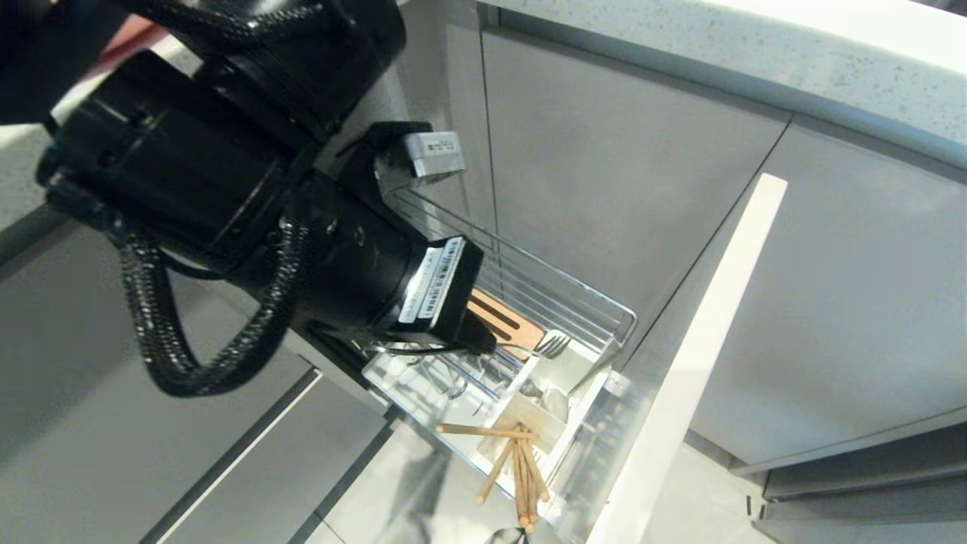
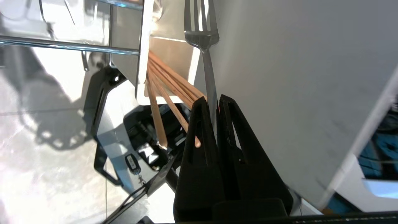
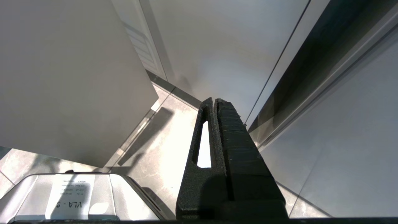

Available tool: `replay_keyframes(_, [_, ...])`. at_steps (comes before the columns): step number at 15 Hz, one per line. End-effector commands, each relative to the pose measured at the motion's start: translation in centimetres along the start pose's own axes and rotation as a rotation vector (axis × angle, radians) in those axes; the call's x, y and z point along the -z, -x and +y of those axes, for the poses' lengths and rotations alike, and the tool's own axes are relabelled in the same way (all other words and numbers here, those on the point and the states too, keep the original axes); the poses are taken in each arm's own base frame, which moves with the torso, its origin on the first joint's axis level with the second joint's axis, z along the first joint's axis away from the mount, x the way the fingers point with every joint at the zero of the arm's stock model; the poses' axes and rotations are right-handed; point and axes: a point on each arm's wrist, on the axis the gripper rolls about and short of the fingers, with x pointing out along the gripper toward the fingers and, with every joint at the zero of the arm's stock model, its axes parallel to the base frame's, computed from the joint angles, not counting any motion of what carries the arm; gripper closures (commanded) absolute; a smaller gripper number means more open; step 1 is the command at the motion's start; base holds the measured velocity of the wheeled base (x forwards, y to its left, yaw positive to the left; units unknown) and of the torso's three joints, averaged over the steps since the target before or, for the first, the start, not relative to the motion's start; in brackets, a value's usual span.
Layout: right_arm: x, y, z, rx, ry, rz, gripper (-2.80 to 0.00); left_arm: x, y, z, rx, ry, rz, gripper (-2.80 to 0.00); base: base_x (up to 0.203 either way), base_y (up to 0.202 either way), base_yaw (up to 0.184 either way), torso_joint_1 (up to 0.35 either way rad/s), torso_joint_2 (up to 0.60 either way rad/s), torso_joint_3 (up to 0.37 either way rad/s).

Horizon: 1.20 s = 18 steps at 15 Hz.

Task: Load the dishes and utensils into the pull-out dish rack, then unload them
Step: Pick up the fork and place it in the cupboard

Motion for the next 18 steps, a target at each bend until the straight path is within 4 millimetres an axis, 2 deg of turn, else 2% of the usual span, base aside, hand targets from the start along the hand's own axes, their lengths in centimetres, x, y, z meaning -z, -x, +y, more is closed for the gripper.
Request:
replay_keyframes(1, [0.0, 0.0, 0.0, -0.001, 0.0, 0.001, 0.0, -0.2, -2.1, -0.3, -0.024, 0.008, 0.051, 0.0, 0.0, 0.0, 0.0, 0.0, 0.0, 0.0])
replay_keyframes(3, [0.0, 0.0, 0.0, -0.001, 0.0, 0.001, 0.0, -0.1, -3.4, -0.7, -0.084, 0.004, 0.065, 0.0, 0.0, 0.0, 0.0, 0.0, 0.0, 0.0])
replay_keyframes(5, [0.0, 0.0, 0.0, -0.001, 0.0, 0.001, 0.0, 0.1, -3.8, -0.8, -0.105, 0.0, 0.082, 0.0, 0.0, 0.0, 0.0, 0.0, 0.0, 0.0])
replay_keyframes(18, [0.0, 0.0, 0.0, -0.002, 0.0, 0.001, 0.0, -0.2, -8.7, -1.2, -0.14, -0.001, 0.166, 0.0, 0.0, 0.0, 0.0, 0.0, 0.0, 0.0])
